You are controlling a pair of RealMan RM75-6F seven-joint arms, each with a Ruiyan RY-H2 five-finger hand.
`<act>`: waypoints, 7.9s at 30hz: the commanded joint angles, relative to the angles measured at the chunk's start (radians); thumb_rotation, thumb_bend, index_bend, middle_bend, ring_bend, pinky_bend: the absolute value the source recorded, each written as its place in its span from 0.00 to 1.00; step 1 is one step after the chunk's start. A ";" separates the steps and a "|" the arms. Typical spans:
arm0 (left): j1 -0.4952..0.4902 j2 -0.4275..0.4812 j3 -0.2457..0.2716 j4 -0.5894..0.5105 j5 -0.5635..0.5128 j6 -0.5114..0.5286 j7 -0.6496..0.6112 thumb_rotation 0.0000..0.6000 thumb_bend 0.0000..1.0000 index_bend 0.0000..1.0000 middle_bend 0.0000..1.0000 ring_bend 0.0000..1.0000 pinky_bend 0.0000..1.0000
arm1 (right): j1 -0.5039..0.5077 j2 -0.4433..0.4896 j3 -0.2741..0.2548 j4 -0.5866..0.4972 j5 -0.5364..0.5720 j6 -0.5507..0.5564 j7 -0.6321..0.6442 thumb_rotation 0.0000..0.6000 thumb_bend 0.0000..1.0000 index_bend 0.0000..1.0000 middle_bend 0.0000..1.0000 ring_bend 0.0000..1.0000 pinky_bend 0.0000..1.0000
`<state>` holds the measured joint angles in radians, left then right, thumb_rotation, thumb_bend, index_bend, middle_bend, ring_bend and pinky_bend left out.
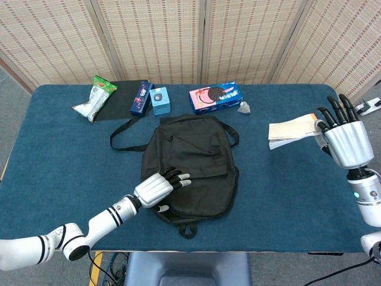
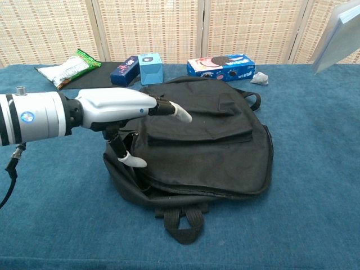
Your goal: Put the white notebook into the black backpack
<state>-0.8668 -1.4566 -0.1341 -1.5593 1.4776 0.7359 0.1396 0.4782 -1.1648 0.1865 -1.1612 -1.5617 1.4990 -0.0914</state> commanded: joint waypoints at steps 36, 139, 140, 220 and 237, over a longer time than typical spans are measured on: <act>-0.020 -0.222 0.000 0.309 -0.081 0.098 -0.191 1.00 0.34 0.61 0.26 0.23 0.10 | -0.006 -0.047 0.006 0.062 0.000 0.005 0.053 1.00 0.65 0.60 0.32 0.11 0.09; -0.024 -0.041 -0.279 0.136 -0.725 0.067 -0.159 1.00 0.50 0.76 0.40 0.31 0.14 | 0.300 -0.517 -0.156 0.161 -0.330 -0.269 -0.075 1.00 0.65 0.64 0.33 0.16 0.09; -0.024 -0.039 -0.278 0.134 -0.726 0.066 -0.160 1.00 0.50 0.76 0.40 0.31 0.14 | 0.305 -0.523 -0.155 0.168 -0.326 -0.276 -0.078 1.00 0.65 0.64 0.33 0.16 0.09; 0.330 0.199 -0.046 -0.147 -0.304 0.606 -0.037 1.00 0.25 0.29 0.22 0.21 0.14 | -0.123 0.097 -0.181 -0.351 0.020 -0.056 0.007 1.00 0.45 0.25 0.23 0.12 0.25; 0.560 0.279 0.058 -0.122 -0.216 0.817 0.058 1.00 0.25 0.31 0.22 0.21 0.13 | -0.235 0.121 -0.207 -0.329 0.028 -0.040 0.117 1.00 0.45 0.37 0.27 0.15 0.28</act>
<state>-0.3223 -1.1895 -0.0884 -1.6707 1.2481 1.5428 0.1927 0.2458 -1.0437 -0.0205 -1.4920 -1.5323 1.4569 0.0231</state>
